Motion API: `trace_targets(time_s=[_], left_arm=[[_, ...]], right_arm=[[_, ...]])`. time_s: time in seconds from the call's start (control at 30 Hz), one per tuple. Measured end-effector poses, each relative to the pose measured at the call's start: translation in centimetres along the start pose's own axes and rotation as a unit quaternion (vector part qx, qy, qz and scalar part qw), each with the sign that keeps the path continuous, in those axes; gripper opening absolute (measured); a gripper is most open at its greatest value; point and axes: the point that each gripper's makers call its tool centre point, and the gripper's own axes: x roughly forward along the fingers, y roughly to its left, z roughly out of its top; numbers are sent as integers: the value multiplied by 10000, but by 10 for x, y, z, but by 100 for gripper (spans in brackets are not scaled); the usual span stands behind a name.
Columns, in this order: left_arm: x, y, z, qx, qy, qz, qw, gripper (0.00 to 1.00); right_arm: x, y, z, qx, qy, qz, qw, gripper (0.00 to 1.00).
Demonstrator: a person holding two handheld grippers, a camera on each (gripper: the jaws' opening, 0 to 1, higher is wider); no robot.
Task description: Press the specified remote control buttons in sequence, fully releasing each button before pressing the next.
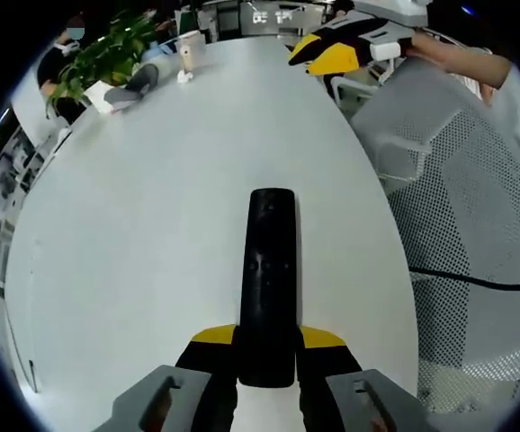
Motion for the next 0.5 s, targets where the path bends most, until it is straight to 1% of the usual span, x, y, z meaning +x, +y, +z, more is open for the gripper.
trace_targets(time_s=[0.5], left_arm=[[1, -12, 2, -40, -21, 28, 10000, 23]], right_arm=[[1, 2, -1, -43, 18, 42, 10000, 15]])
